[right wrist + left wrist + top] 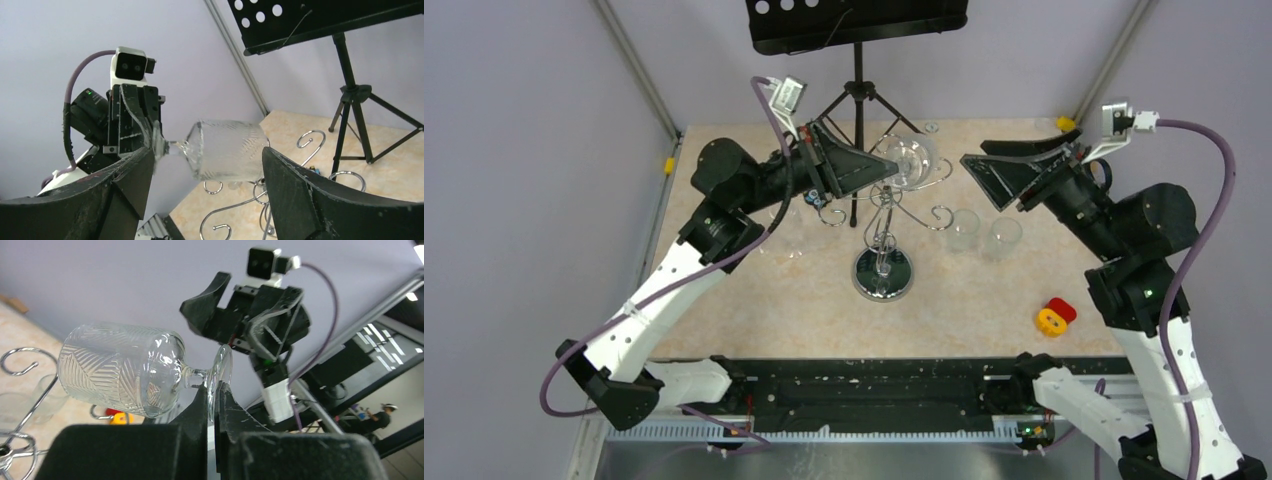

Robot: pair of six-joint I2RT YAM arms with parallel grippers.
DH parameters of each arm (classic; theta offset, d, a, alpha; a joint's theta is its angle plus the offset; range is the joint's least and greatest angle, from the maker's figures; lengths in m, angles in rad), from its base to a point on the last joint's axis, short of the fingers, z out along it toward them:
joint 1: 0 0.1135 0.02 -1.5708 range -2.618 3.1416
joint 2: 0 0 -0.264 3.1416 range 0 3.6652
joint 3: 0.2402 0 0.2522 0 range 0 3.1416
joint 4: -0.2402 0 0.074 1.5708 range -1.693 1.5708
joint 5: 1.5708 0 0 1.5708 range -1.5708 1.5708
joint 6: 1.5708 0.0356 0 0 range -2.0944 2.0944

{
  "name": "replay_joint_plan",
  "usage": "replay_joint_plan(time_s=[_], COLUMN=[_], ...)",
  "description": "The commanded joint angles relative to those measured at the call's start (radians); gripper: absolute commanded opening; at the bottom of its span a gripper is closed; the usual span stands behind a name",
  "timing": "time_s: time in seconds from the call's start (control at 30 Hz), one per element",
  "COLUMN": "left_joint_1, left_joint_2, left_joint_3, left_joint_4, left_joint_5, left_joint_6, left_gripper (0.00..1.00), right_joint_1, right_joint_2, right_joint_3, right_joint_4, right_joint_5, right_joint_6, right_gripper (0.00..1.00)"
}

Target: Take the wine glass off the wine glass rack

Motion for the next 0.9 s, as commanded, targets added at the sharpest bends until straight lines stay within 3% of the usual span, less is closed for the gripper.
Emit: replay_joint_plan(time_s=[0.0,0.2,0.43,0.53,0.7,0.87], left_joint_1=[0.038,0.077,0.082,0.082,0.082,0.084], left_joint_2=[-0.057,-0.085,-0.084,-0.084,-0.091,-0.082], left_joint_3=[-0.041,-0.107,-0.132,-0.136,-0.139,-0.138], left_joint_4=[0.397,0.603,0.777,0.810,0.821,0.848], left_joint_5=[0.098,0.104,0.098,0.093,0.091,0.099], left_joint_6=[-0.234,-0.439,-0.623,-0.654,-0.668,-0.697], left_gripper=[0.00,0.00,0.00,0.00,0.00,0.00], right_joint_1=[0.007,0.008,0.007,0.007,0.007,0.009], right_joint_2=[-0.001,0.004,0.039,0.050,0.088,0.118], right_joint_3=[-0.023,-0.102,-0.207,-0.231,-0.250,-0.232], right_joint_4=[0.075,0.268,0.724,0.879,1.172,1.276], right_joint_5=[0.021,-0.112,-0.334,-0.391,-0.475,-0.505], right_joint_6=[0.019,0.137,0.356,0.424,0.587,0.635], right_gripper=[0.81,0.85,0.84,0.79,0.62,0.56])
